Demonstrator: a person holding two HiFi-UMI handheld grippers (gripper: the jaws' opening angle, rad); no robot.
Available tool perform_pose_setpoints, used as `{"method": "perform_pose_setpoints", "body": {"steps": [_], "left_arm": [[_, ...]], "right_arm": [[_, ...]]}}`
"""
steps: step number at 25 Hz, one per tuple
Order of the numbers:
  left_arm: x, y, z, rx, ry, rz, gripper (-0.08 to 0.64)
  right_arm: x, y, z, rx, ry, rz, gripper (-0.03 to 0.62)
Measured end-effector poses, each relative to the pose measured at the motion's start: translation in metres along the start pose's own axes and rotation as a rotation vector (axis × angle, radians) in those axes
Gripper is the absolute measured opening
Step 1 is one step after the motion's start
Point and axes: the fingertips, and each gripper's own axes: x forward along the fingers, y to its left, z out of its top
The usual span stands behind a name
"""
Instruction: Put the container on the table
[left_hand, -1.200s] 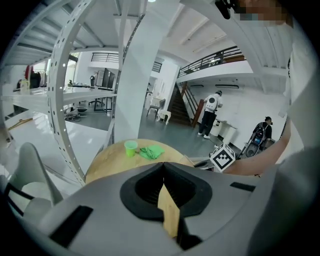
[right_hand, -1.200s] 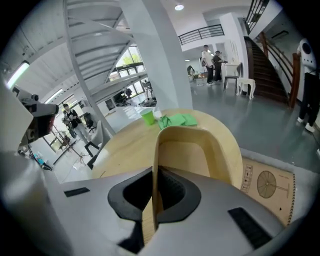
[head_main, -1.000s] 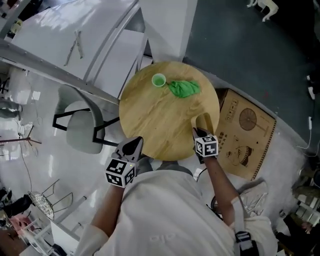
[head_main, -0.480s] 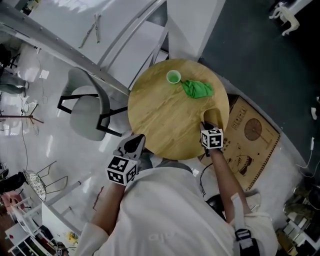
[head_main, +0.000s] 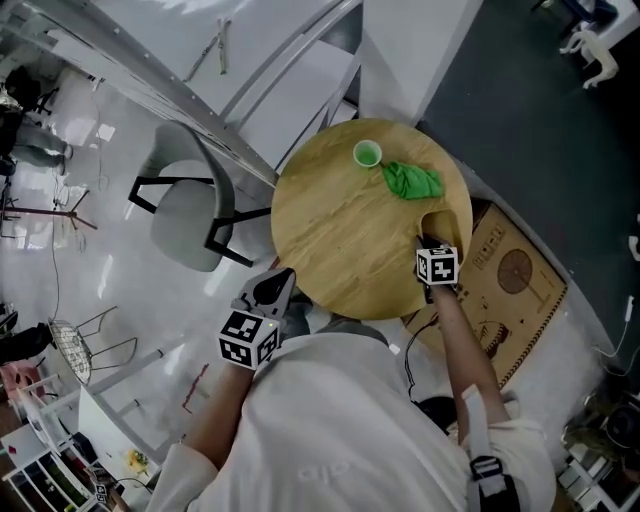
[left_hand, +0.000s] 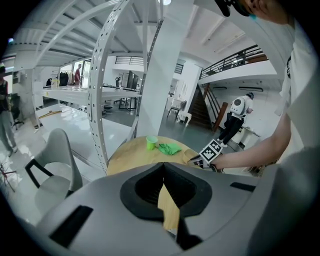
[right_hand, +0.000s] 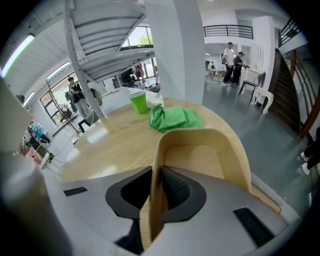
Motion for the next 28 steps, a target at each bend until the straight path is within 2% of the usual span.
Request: {"method": "perform_pose_setpoints", "body": {"steps": [7, 13, 15, 20, 28], "left_arm": [[-0.008, 0.003, -0.003, -0.001, -0.009, -0.002, 0.017], [0.0, 0.0, 0.004, 0.015, -0.017, -0.048, 0.017], [0.004, -0.002, 0.01, 0.024, -0.022, -0.067, 0.017], [0.014, -0.008, 0.025, 0.05, -0.03, -0.121, 0.017], [0.044, -0.034, 0.052, 0.142, -0.034, -0.278, 0.017]], "right_arm": [[-0.006, 0.0, -0.001, 0.014, -0.003, -0.022, 0.146], [-0.028, 0.003, 0.01, 0.043, -0.053, -0.055, 0.153], [-0.042, 0.008, 0.017, 0.062, -0.087, -0.066, 0.139], [-0.082, 0.03, 0.036, 0.113, -0.196, -0.057, 0.042], [-0.161, 0.053, 0.056, 0.172, -0.356, -0.077, 0.026]]}}
